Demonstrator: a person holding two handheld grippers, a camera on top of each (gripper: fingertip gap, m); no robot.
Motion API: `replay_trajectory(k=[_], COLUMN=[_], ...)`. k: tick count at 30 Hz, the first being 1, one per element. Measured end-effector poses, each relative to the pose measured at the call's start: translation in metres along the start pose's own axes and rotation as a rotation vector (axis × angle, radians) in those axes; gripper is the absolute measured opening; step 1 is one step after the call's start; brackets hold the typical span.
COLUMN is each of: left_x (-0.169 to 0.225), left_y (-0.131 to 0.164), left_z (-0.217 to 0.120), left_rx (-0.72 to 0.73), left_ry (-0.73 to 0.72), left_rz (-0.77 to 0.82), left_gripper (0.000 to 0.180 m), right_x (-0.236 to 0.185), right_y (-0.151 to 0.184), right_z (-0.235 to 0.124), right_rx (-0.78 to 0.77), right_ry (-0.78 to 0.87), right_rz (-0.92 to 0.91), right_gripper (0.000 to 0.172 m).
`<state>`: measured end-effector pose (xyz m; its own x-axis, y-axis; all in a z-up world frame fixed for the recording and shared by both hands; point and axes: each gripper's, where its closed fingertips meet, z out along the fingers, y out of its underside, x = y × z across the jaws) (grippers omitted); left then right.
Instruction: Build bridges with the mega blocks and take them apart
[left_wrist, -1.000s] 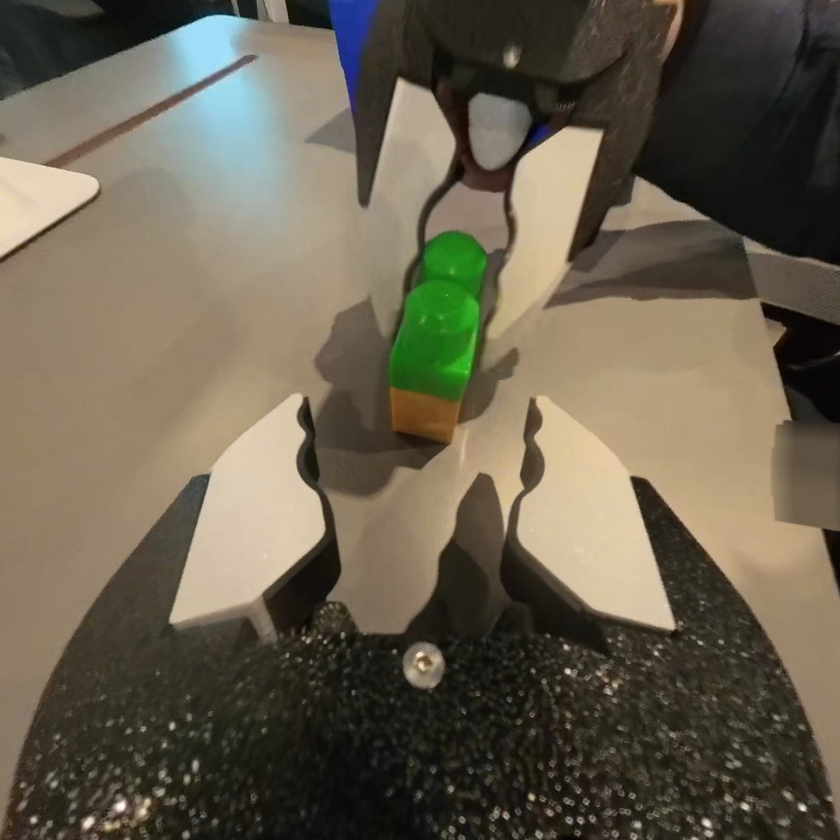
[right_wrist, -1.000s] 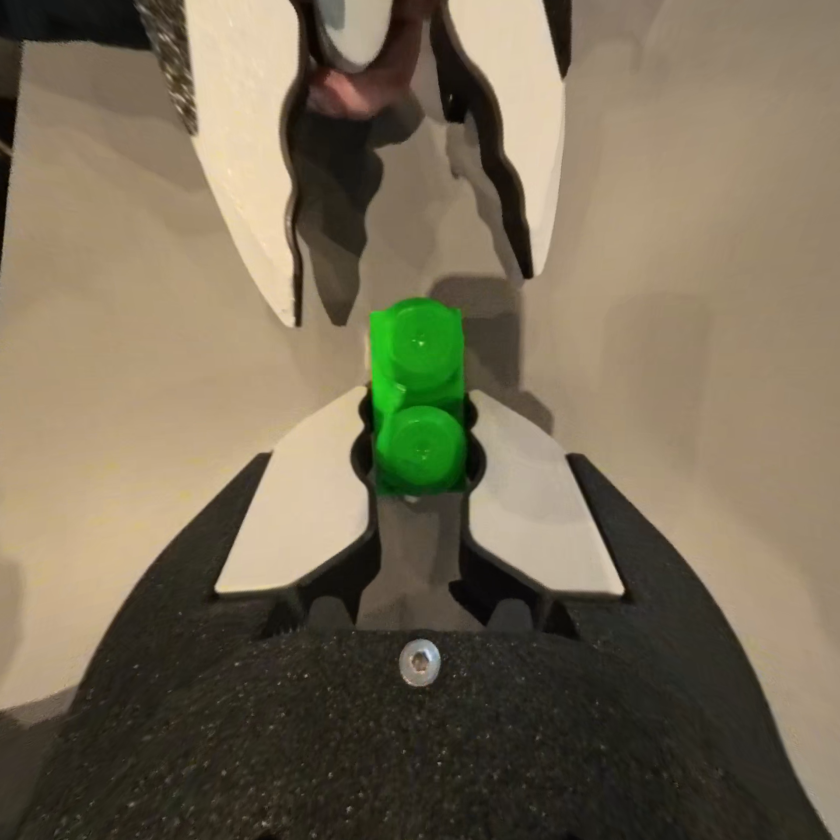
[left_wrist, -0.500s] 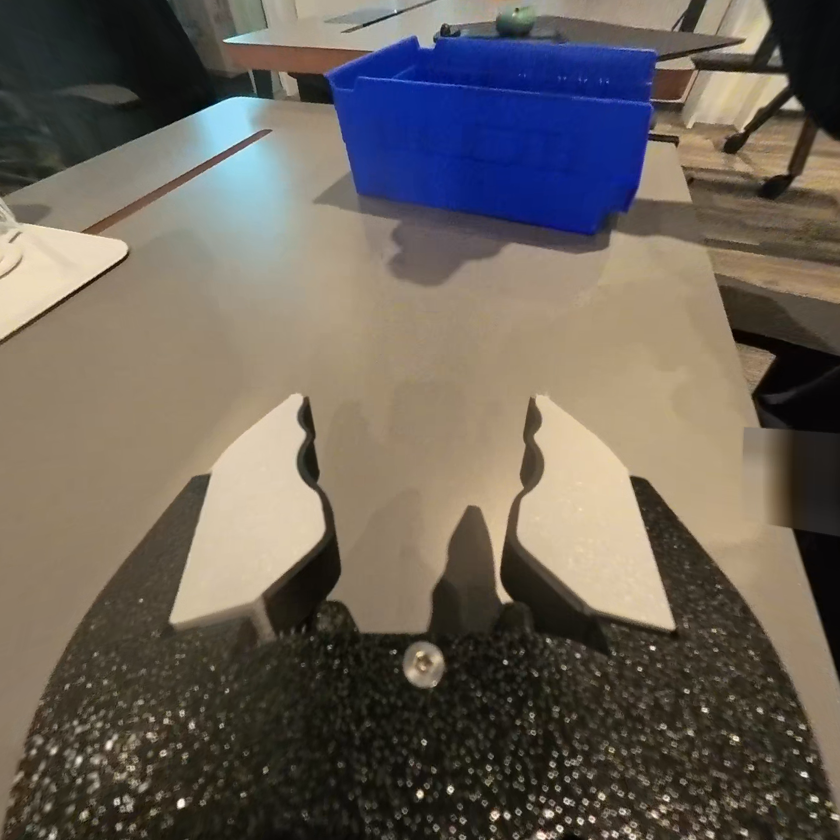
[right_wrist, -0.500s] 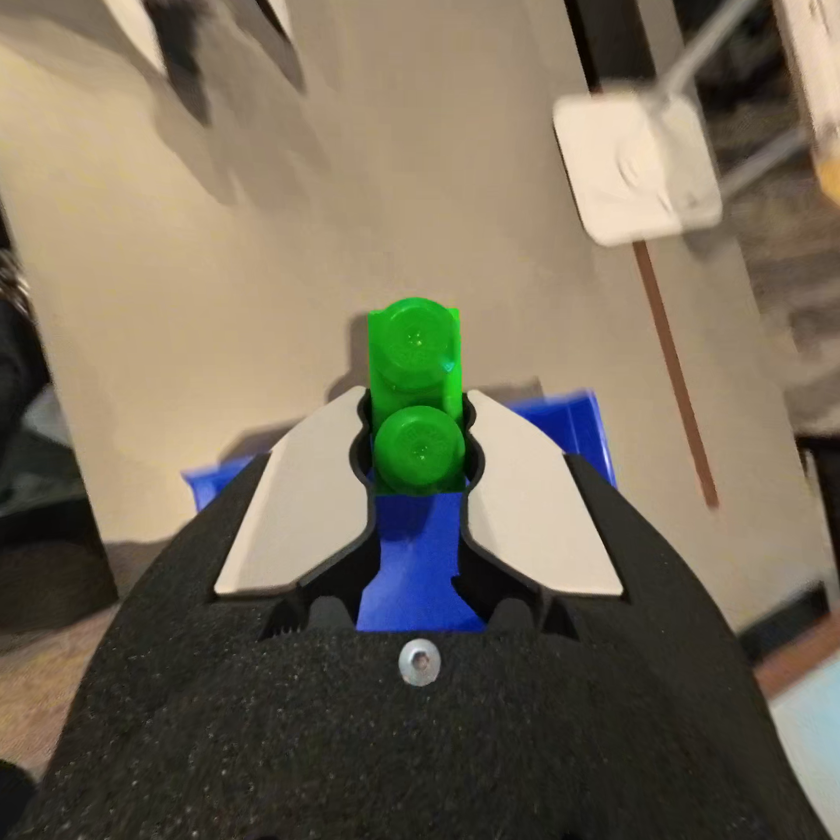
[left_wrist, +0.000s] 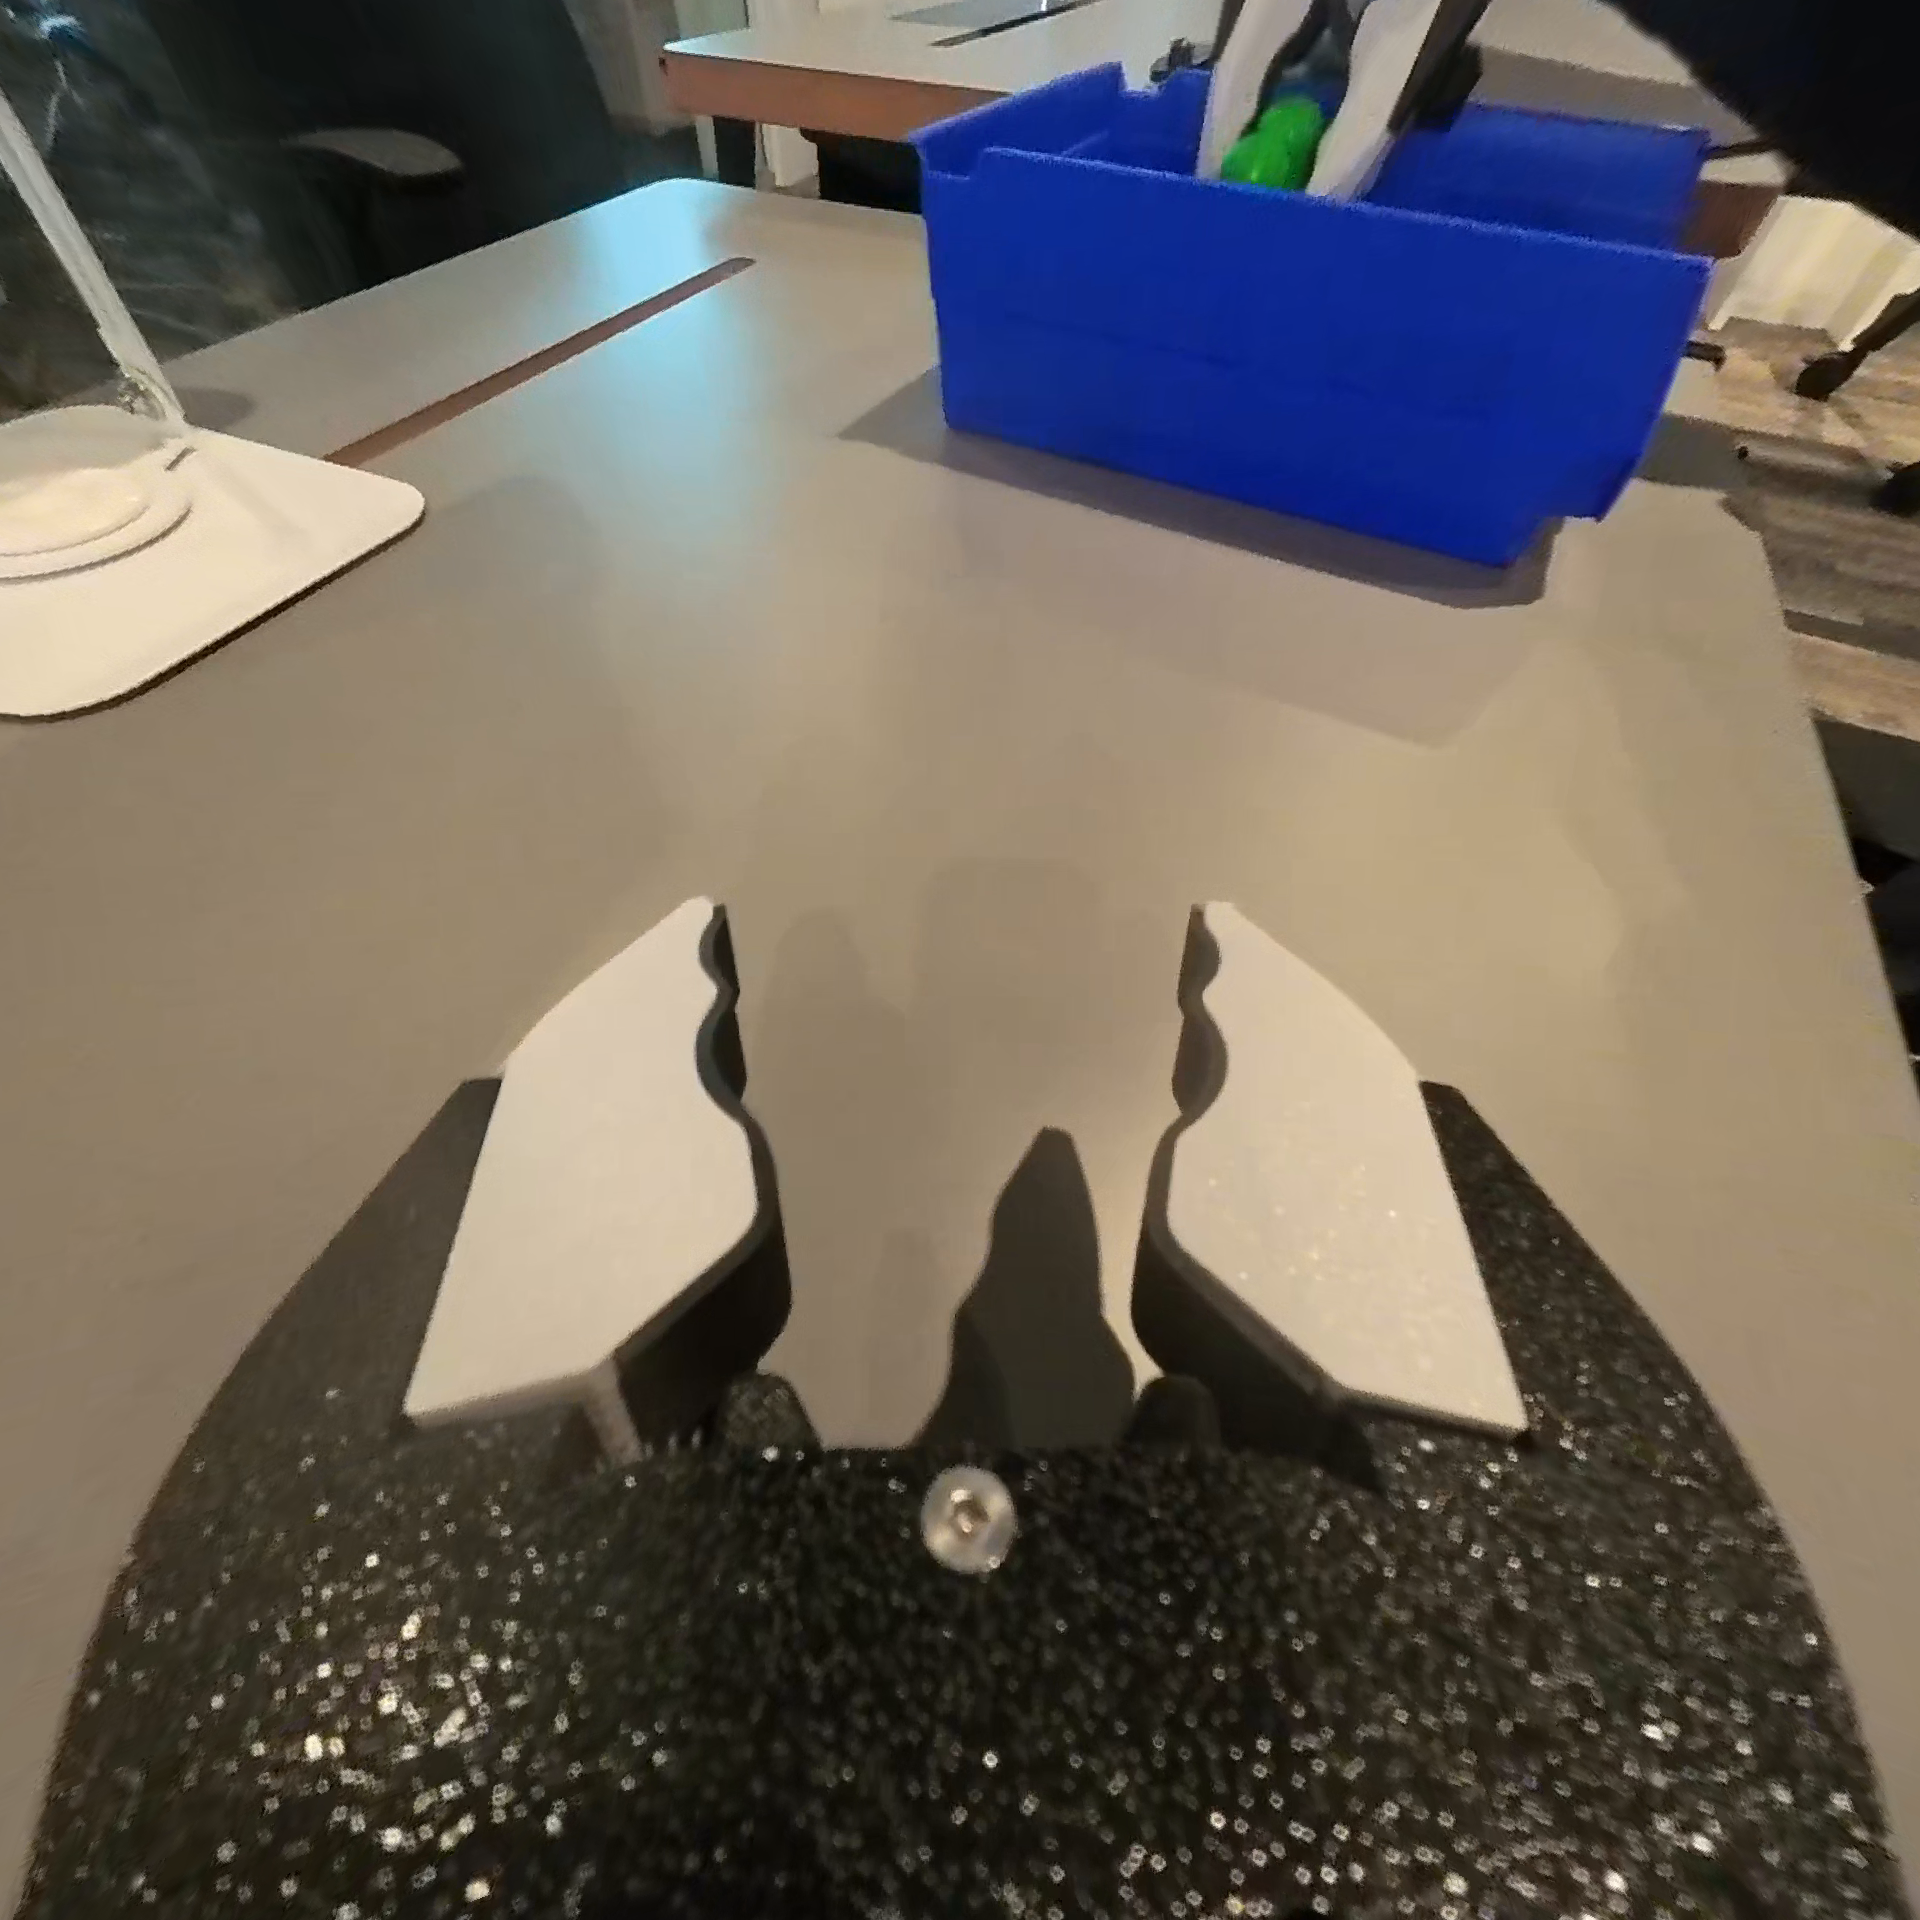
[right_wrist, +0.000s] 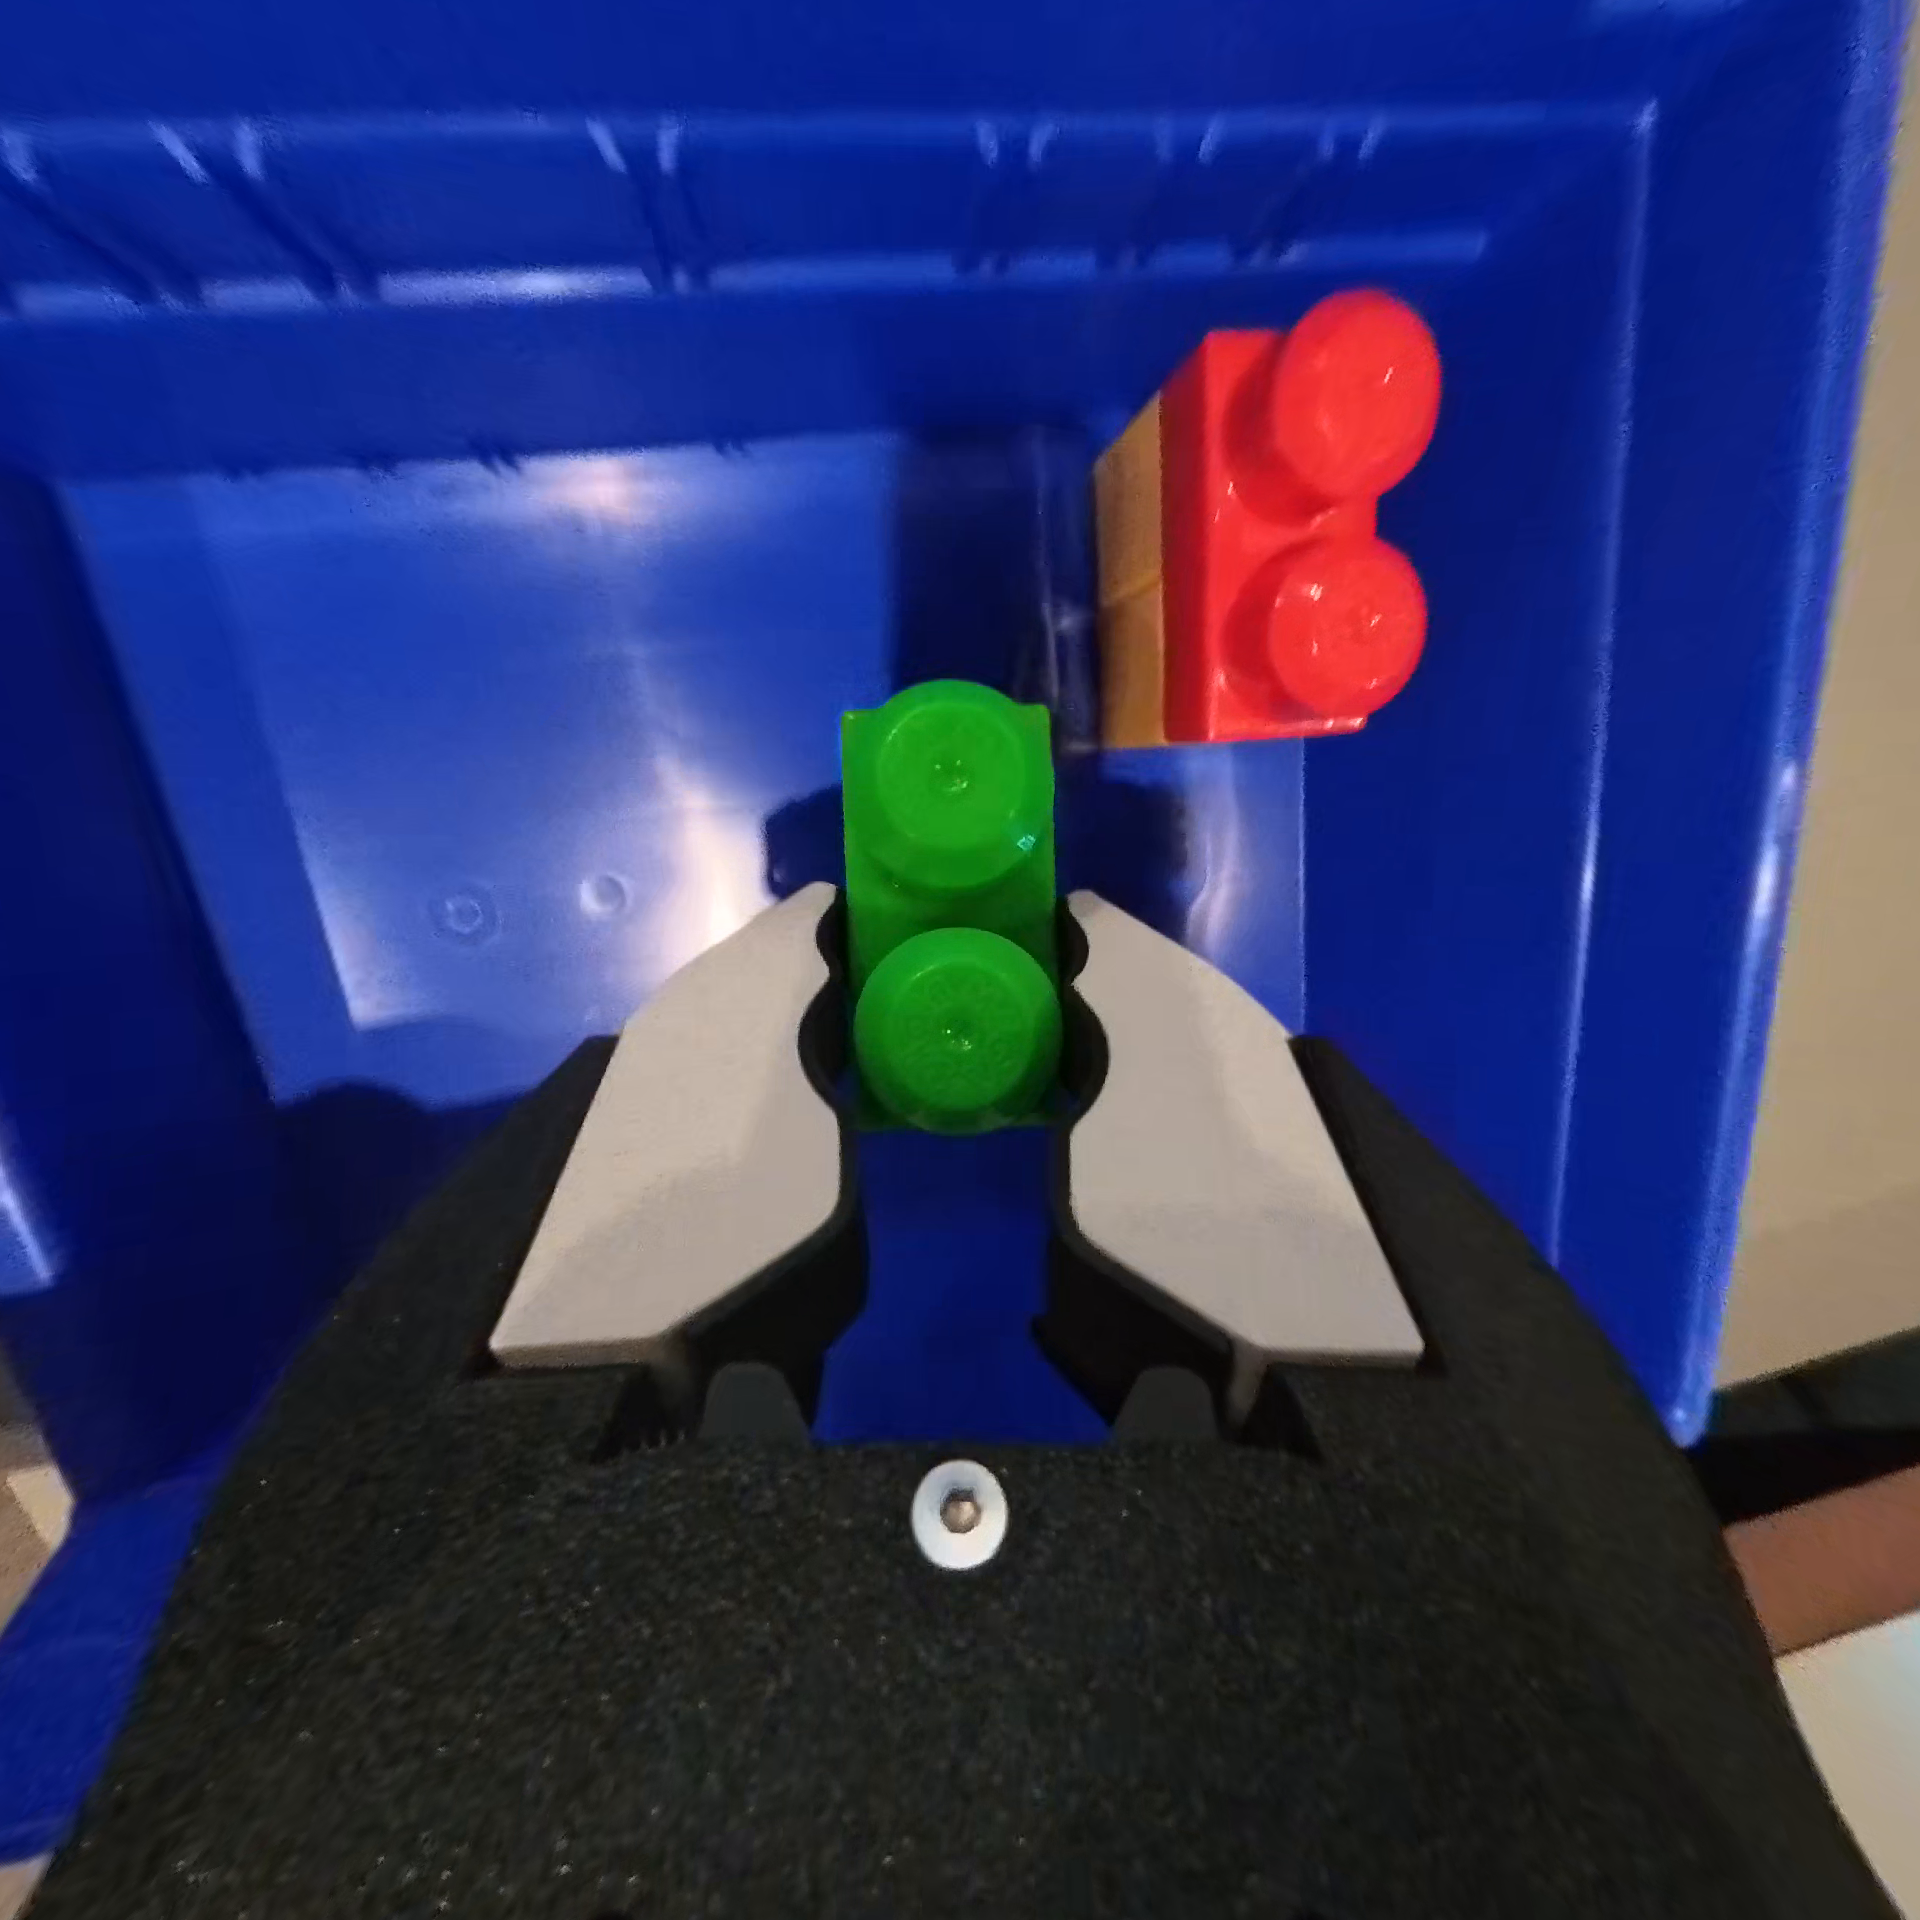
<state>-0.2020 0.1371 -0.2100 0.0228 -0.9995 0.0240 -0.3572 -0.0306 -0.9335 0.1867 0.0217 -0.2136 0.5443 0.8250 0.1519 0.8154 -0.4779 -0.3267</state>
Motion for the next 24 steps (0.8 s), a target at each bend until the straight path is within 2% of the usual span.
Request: replay_trajectory(k=[1,4,7,9,14,19,21,22,24], left_x=[-0.001,-0.001,0.0,0.0,0.001,0.004,0.006,0.006,0.007], left_y=[0.001,0.002,0.002,0.003,0.004,0.009,0.01,0.011,0.011], left_z=[0.0,0.001,0.002,0.003,0.003,0.006,0.008,0.008,0.009], left_rx=[-0.002,-0.006,-0.009,-0.014,-0.022,-0.041,-0.05,-0.053,-0.057], left_ry=[-0.003,-0.004,0.001,0.004,0.011,0.031,0.038,0.041,0.044], left_rz=[-0.001,-0.005,-0.005,-0.004,-0.002,-0.005,-0.002,0.0,0.005], left_gripper=[0.081,0.081,0.081,0.081,0.081,0.08,0.08,0.08,0.08], right_x=[0.0,-0.002,-0.004,-0.003,-0.002,0.002,0.004,0.003,0.006], right_y=[0.005,0.02,0.027,0.028,0.015,0.013,0.012,0.012,0.012], right_z=[0.003,0.008,0.005,-0.004,-0.023,-0.019,-0.016,-0.014,-0.014], right_rx=[-0.021,-0.091,-0.123,-0.149,-0.172,-0.261,-0.279,-0.29,-0.308], right_ry=[-0.013,-0.05,-0.065,-0.047,-0.043,-0.074,-0.085,-0.101,-0.096], right_rz=[0.006,0.033,0.054,0.054,0.103,0.234,0.247,0.245,0.215], right_gripper=[0.037,0.037,0.049,0.051,0.039,0.042,0.037,0.029,0.028])
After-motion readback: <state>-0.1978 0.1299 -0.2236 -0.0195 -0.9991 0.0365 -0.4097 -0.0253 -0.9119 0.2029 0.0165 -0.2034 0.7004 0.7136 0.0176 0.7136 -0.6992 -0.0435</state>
